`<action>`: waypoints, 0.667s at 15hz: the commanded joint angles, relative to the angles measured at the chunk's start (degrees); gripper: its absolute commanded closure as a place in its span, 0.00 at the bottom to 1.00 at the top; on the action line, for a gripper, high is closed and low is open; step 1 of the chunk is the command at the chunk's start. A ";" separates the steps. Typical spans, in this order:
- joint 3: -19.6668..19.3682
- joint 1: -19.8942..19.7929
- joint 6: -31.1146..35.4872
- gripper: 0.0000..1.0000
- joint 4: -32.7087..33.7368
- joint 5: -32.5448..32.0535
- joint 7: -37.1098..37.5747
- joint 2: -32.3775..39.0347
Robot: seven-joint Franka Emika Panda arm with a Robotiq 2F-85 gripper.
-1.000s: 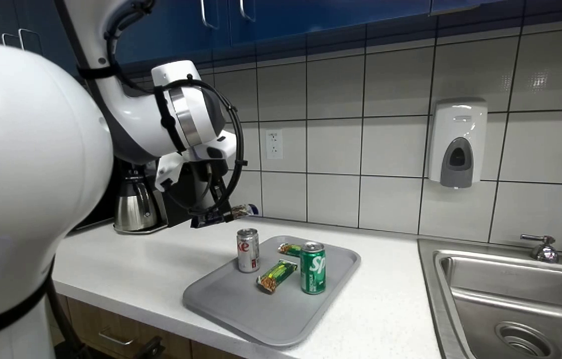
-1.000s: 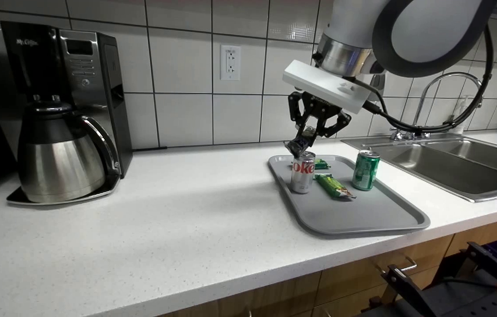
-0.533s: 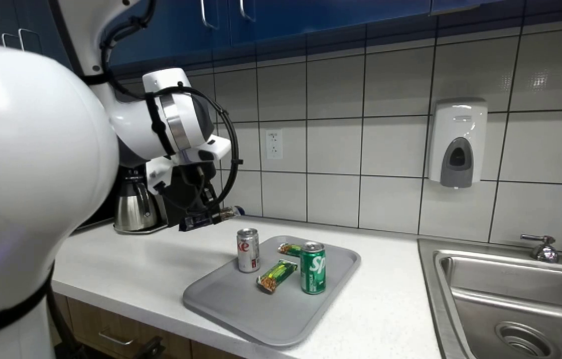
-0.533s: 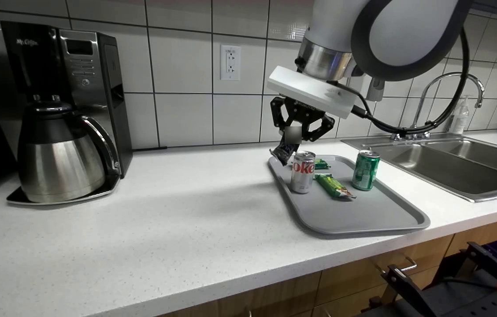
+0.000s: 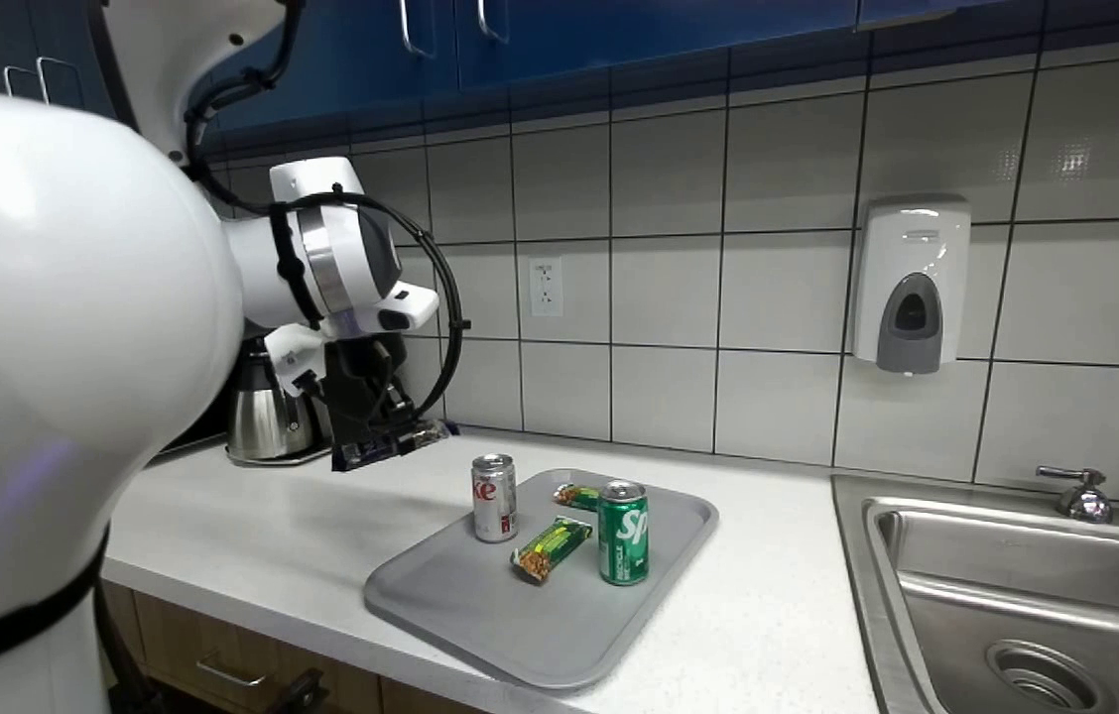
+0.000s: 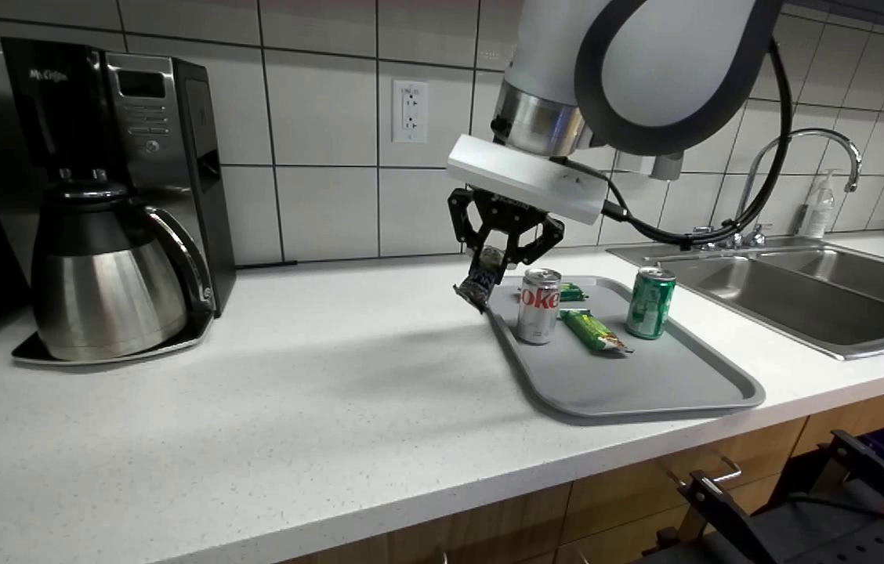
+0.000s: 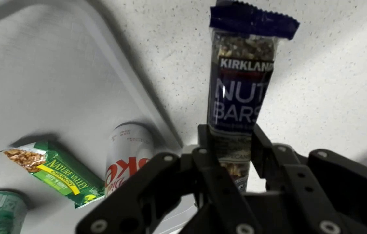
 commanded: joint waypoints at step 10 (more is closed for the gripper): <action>5.76 -0.22 -1.56 0.92 6.07 10.03 -13.35 7.46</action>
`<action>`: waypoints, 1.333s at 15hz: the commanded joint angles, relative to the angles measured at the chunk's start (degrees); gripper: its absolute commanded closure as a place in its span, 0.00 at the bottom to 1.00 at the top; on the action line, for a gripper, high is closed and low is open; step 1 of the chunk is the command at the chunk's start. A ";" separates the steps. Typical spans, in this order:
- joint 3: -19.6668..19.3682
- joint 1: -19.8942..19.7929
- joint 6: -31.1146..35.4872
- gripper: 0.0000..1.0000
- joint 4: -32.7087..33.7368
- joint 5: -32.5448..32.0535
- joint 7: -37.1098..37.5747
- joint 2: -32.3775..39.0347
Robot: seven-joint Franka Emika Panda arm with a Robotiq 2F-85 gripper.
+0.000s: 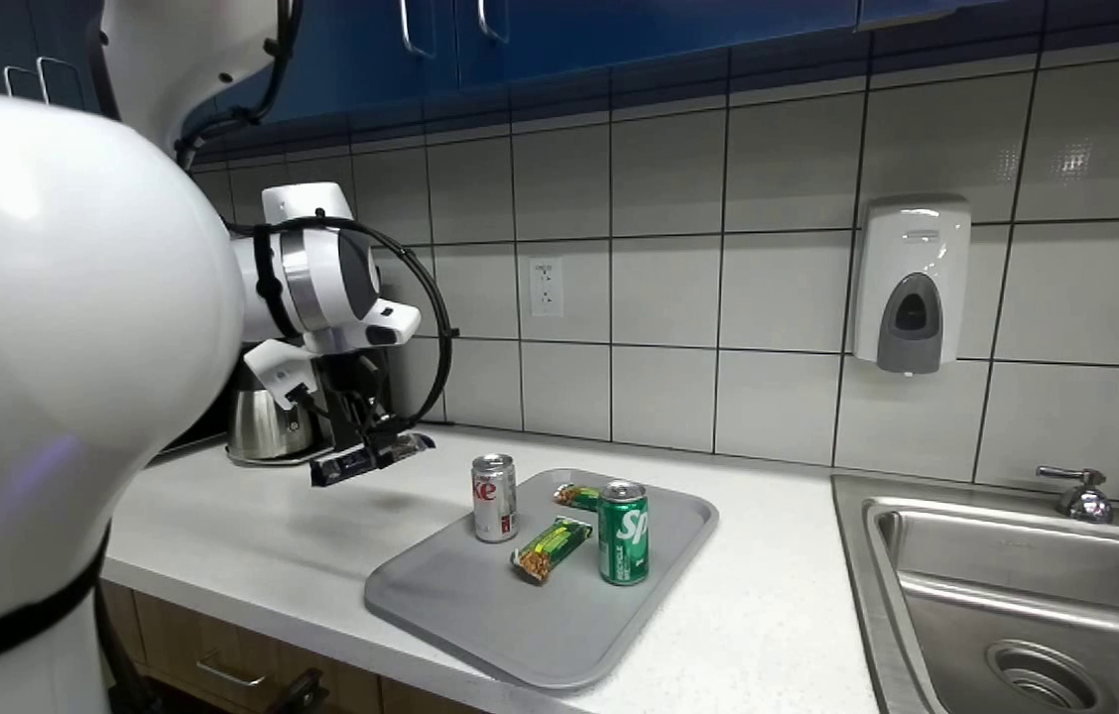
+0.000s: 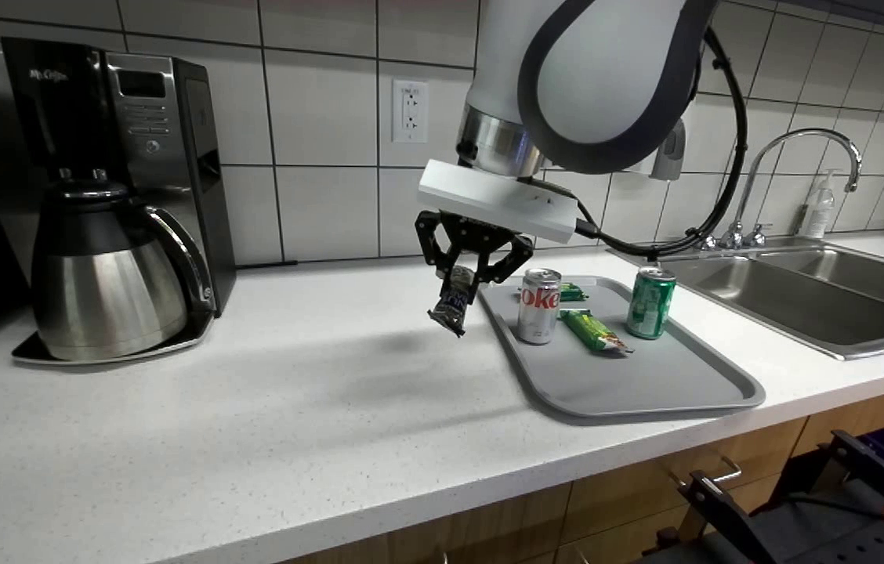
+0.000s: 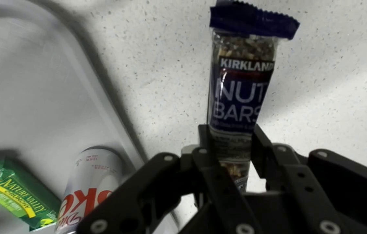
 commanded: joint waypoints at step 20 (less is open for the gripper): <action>5.99 -2.90 -3.92 0.92 10.56 9.95 -16.00 12.81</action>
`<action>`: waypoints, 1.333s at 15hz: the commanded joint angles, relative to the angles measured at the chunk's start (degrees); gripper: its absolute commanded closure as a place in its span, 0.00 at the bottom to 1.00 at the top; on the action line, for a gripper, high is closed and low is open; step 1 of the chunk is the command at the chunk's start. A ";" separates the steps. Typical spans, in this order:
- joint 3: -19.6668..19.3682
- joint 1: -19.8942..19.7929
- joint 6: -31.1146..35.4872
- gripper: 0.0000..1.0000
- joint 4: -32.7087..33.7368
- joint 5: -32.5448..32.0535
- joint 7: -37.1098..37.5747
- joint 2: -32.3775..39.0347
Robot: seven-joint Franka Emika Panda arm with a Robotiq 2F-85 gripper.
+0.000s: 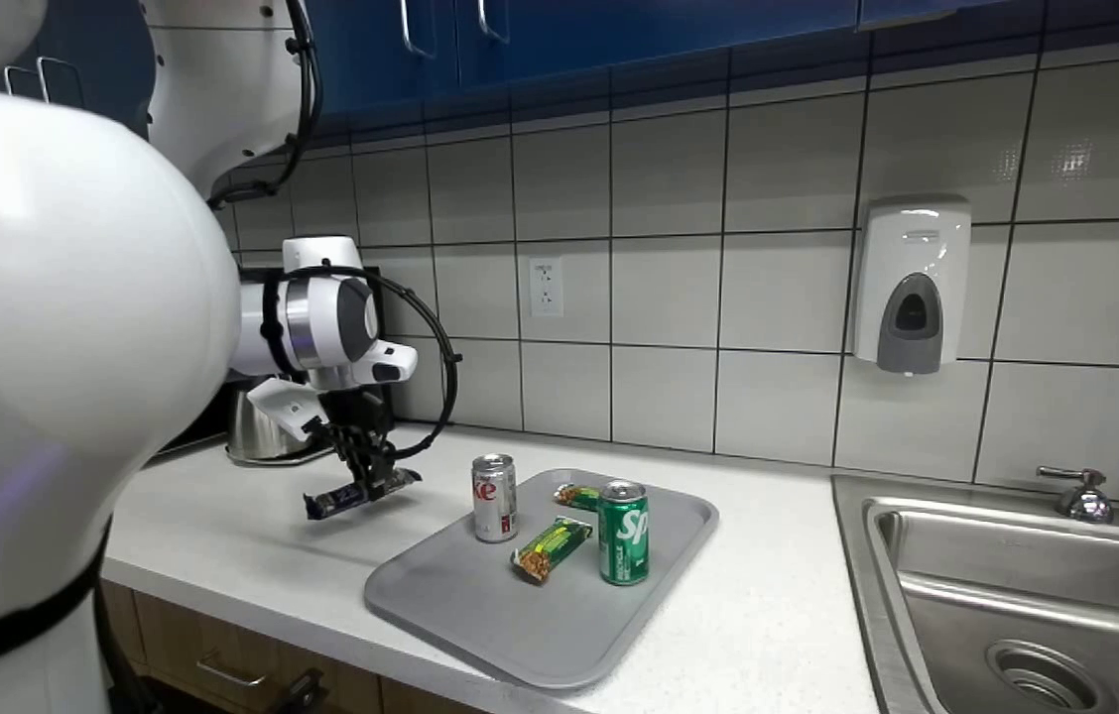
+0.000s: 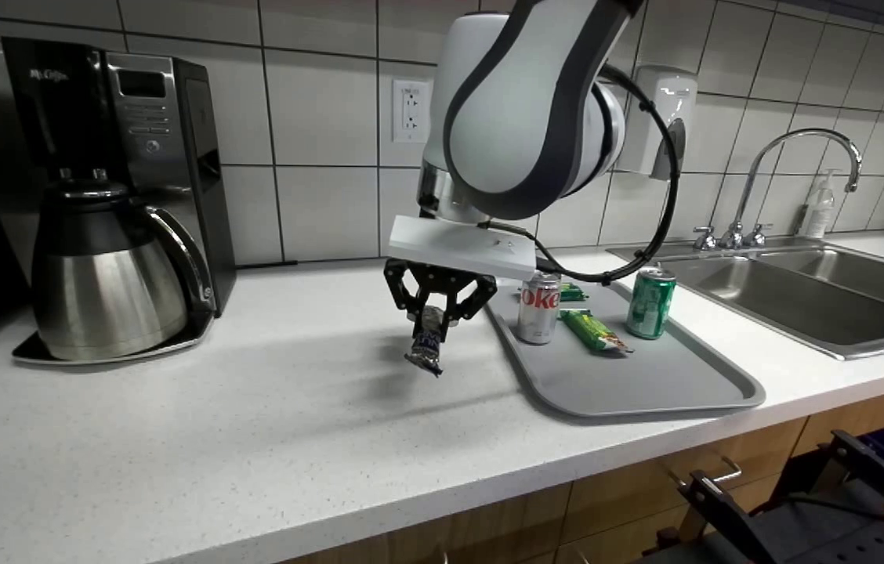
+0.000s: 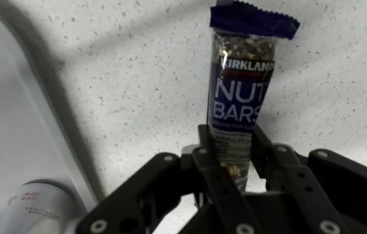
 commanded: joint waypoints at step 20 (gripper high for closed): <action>-0.54 0.70 -7.12 0.88 5.00 2.08 -6.49 4.59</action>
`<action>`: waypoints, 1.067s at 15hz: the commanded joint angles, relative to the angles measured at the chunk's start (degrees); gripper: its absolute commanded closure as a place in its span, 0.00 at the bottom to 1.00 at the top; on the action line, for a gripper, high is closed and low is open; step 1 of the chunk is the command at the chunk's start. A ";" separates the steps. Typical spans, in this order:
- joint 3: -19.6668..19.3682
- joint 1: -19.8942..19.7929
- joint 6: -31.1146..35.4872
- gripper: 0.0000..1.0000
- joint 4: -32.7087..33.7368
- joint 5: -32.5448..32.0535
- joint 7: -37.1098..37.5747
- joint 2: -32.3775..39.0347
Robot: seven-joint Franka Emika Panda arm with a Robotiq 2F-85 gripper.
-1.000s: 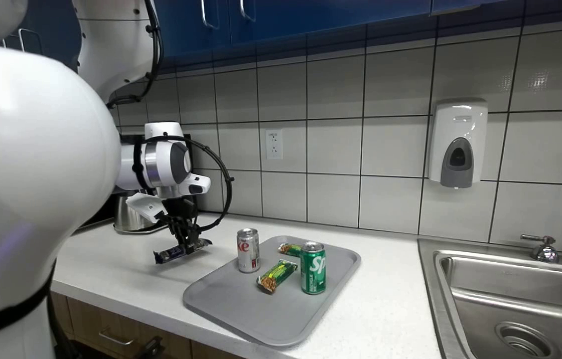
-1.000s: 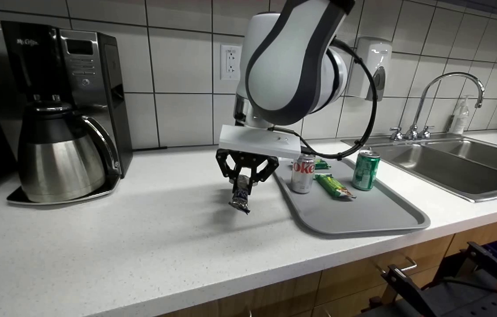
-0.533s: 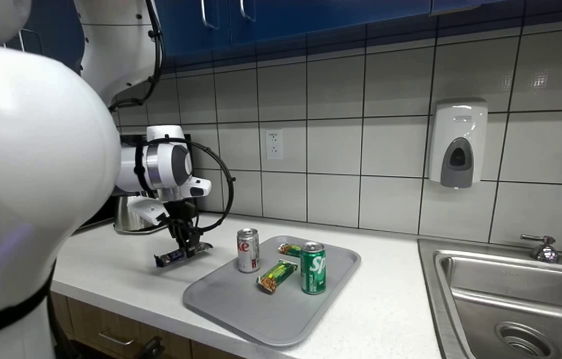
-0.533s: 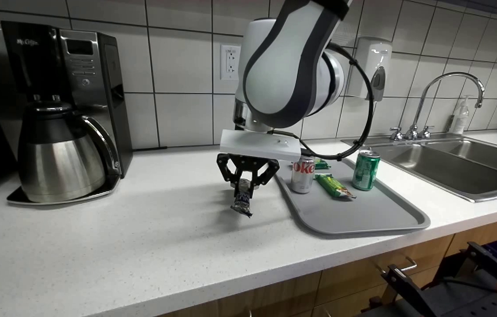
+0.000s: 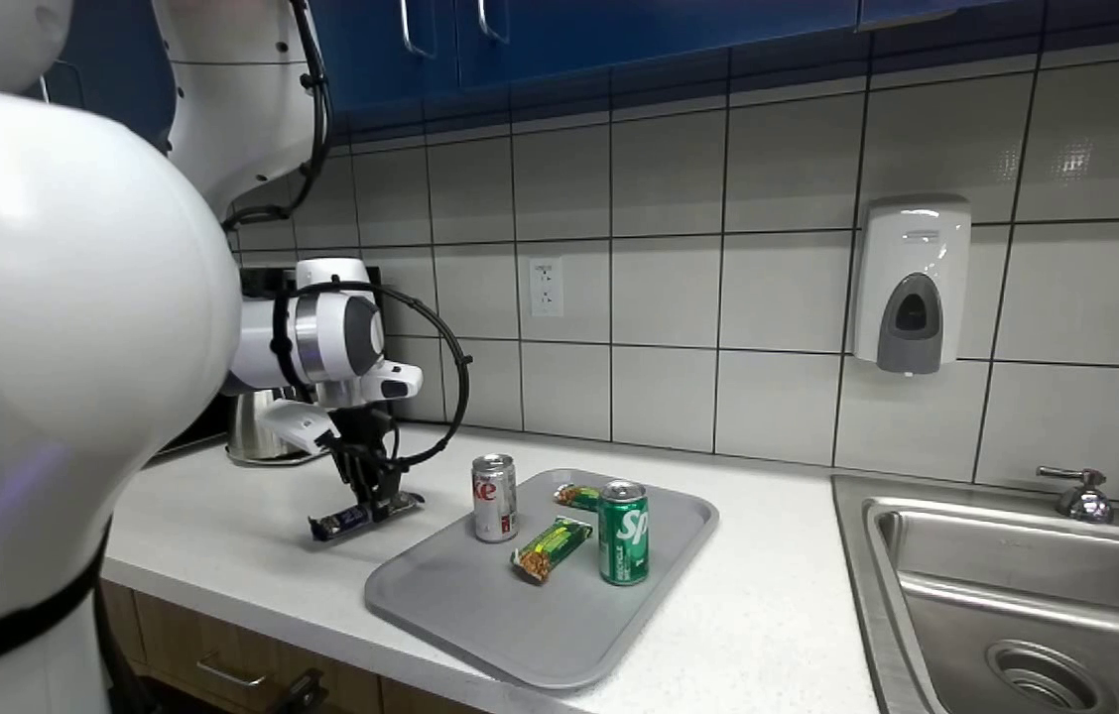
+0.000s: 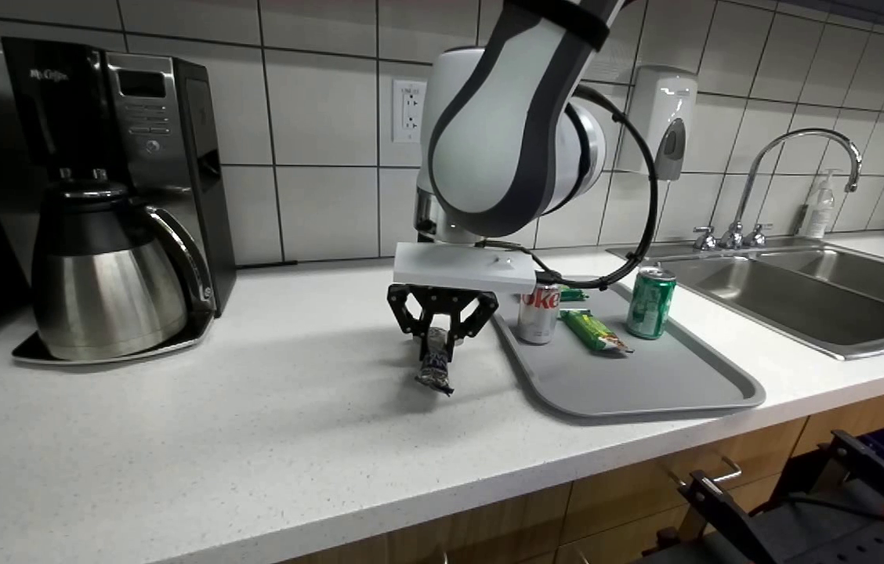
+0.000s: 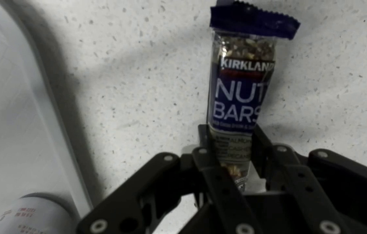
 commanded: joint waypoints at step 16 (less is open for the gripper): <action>-1.17 1.11 -4.65 0.00 1.50 -0.25 -1.10 -3.44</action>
